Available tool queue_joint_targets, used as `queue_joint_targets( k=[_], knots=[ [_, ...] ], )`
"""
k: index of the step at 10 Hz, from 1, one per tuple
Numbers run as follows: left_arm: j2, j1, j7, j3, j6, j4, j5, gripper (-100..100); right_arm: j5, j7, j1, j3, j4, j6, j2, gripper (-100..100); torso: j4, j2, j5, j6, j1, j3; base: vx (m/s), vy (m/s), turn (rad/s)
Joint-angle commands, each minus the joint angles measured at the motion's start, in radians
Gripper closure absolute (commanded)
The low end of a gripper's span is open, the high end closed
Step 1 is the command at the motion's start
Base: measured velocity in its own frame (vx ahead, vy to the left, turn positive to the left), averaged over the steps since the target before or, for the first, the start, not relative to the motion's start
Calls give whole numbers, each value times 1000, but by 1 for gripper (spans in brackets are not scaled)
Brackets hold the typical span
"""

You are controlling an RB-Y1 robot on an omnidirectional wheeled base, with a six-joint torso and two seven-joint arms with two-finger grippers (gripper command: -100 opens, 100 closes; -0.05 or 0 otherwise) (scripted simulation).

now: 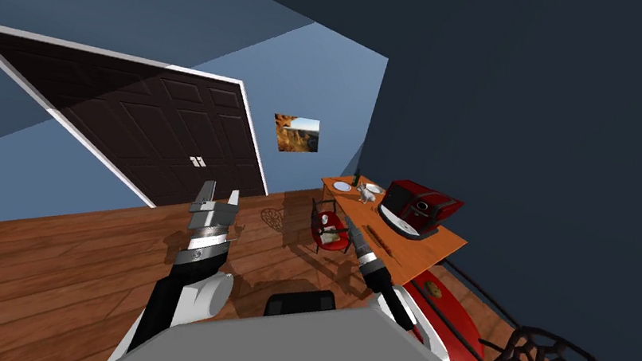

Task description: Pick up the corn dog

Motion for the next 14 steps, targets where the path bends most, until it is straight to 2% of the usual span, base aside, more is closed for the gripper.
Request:
queue_joint_targets(
  k=[1, 2, 3, 5, 6, 7, 8, 9, 10, 11, 12, 13, 14],
  knots=[
    [0, 0, 0, 0, 0, 0, 0, 0, 10, 8, 28, 19, 16, -1, -8, -100, 0, 0, 0, 0, 0, 0, 77, 137, 53],
    [0, 0, 0, 0, 0, 0, 0, 0, 18, 8, 44, 41, 54, 17, -45, -100, 0, 2, 0, 1, -3, 1, 107, 147, 105],
    [0, 0, 0, 0, 0, 0, 0, 0, 18, 8, 44, 41, 57, 17, -45, -100, 0, 0, -1, 0, -3, 0, 79, 129, 56],
    [0, 0, 0, 0, 0, 0, 0, 0, 33, 9, 75, 83, 134, 54, -114, -100, 0, 1, -1, 0, -3, 1, 118, 196, 153],
    [0, 0, 0, 0, 0, 0, 0, 0, 33, 9, 75, 83, 143, 54, -124, -100, 0, -1, 0, 0, 1, -1, 108, 161, 42],
    [0, 0, 0, 0, 0, 0, 0, 0, 41, 11, 91, 104, 184, 72, -167, -100, 0, 0, 0, 1, -2, 0, 126, 112, 128],
    [0, 0, 0, 0, 0, 0, 0, 0, 41, 11, 91, 104, 189, 72, -167, -100, 0, -1, -1, 0, -5, 0, 107, 101, 63],
    [0, 0, 0, 0, 0, 0, 0, 0, 49, 14, 107, 125, 225, 89, -203, -100, 0, 0, -1, 1, -6, 0, 108, 127, 116],
    [0, 0, 0, 0, 0, 0, 0, 0, 49, 14, 107, 125, 236, 89, -210, -100, 0, 0, -1, 0, -5, 0, 85, 89, 56],
    [0, 0, 0, 0, 0, 0, 0, 0, 57, 17, 123, 145, 266, 106, -247, -100, 0, 2, -1, 1, -7, 1, 103, 62, 107],
    [0, 0, 0, 0, 0, 0, 0, 0, 57, 17, 123, 145, 283, 106, -254, -100, 0, 1, -2, 0, -9, 1, 87, 50, 85],
    [0, 0, 0, 0, 0, 0, 0, 0, 65, 20, 138, 164, 331, 122, -293, -100, 0, 2, -2, 1, -10, 1, 114, 72, 142],
    [0, 0, 0, 0, 0, 0, 0, 0, 65, 20, 138, 164, 332, 122, -298, -100, 0, 1, -2, 1, -9, 1, 97, 53, 56]
  ],
)
